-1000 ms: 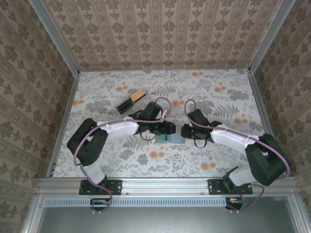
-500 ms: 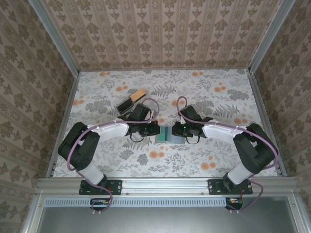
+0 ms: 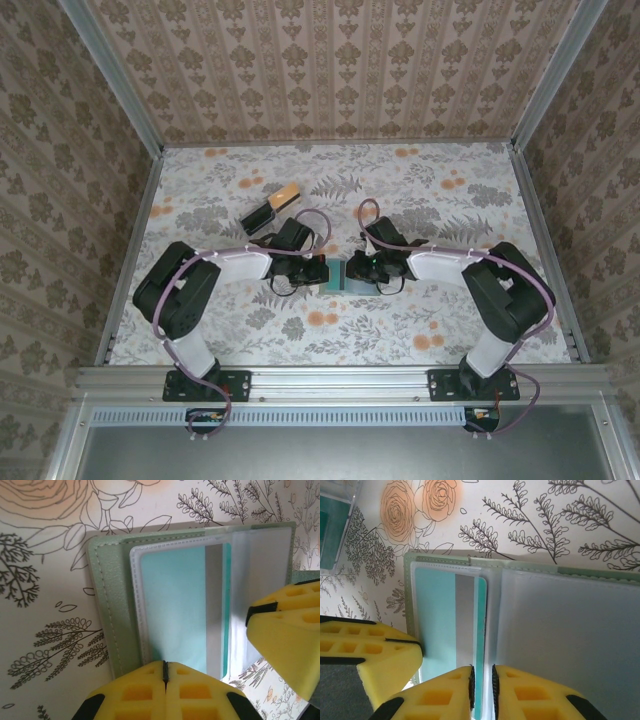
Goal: Take the credit cards out of the card holder
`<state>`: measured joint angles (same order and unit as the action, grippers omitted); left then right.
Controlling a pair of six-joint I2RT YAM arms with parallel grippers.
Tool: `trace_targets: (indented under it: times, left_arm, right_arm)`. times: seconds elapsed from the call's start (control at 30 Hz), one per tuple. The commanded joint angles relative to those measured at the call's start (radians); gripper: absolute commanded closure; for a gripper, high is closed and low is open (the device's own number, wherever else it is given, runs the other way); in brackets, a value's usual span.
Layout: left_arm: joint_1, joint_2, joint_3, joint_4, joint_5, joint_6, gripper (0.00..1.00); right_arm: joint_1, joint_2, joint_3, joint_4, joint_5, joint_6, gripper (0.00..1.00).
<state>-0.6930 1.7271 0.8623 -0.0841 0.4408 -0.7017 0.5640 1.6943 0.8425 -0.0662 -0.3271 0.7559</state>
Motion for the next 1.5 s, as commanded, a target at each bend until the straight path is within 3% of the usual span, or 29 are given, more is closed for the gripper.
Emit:
trace_targets:
  times: [0.0, 0.57, 0.77, 1.47]
  left_arm:
    - [0.005, 0.022, -0.008, 0.013, 0.012, 0.015, 1.00]
    - [-0.007, 0.040, -0.029, 0.036, 0.022, -0.013, 1.00]
    - [-0.008, 0.031, -0.026, 0.025, 0.018, -0.009, 1.00]
    - [0.024, -0.014, -0.021, -0.013, 0.022, 0.016, 1.00]
  right_arm:
    - [0.007, 0.027, 0.022, 0.016, -0.027, 0.020, 0.79]
    - [0.010, 0.068, 0.029, 0.046, -0.067, 0.036, 0.81]
    - [0.010, 0.061, 0.023, 0.037, -0.054, 0.033, 1.00]
    - [-0.039, -0.032, -0.041, -0.010, -0.035, 0.004, 1.00]
